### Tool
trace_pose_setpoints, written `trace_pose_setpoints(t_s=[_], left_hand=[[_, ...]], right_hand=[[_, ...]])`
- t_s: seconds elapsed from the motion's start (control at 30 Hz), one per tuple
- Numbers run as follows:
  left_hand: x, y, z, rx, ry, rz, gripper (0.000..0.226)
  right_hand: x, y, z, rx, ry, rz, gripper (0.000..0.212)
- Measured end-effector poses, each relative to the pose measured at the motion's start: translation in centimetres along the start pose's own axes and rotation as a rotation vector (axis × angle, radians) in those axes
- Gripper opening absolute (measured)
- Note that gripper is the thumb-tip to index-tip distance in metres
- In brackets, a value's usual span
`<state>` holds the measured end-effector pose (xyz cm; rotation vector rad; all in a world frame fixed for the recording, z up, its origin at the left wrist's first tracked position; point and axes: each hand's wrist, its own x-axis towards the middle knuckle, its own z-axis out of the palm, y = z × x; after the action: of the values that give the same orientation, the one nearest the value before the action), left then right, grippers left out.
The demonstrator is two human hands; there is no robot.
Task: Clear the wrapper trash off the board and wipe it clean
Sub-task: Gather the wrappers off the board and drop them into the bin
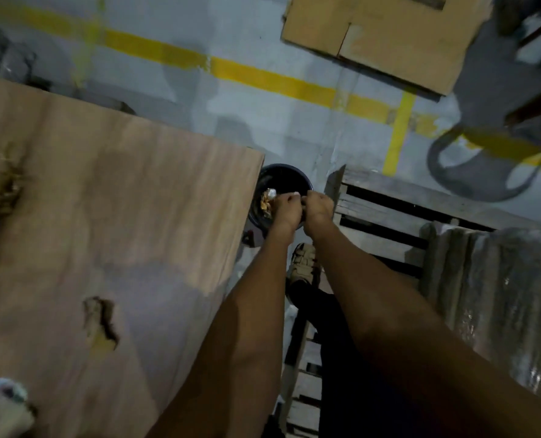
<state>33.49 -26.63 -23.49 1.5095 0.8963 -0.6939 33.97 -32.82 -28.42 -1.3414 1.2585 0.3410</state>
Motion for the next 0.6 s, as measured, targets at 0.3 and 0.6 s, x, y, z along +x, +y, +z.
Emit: trace_pose_setpoints(t_s=[0.3, 0.6], left_hand=[[-15.2, 0.6, -8.1, -0.172, -0.119, 0.091, 0.023], [-24.5, -4.1, -21.6, -0.317, 0.277, 0.520, 0.021]], right_hand=[[-15.8, -1.1, -3.4, 0.081, 0.032, -0.153, 0.018], [-32.6, 5.1, -1.3, -0.243, -0.104, -0.737, 0.024]])
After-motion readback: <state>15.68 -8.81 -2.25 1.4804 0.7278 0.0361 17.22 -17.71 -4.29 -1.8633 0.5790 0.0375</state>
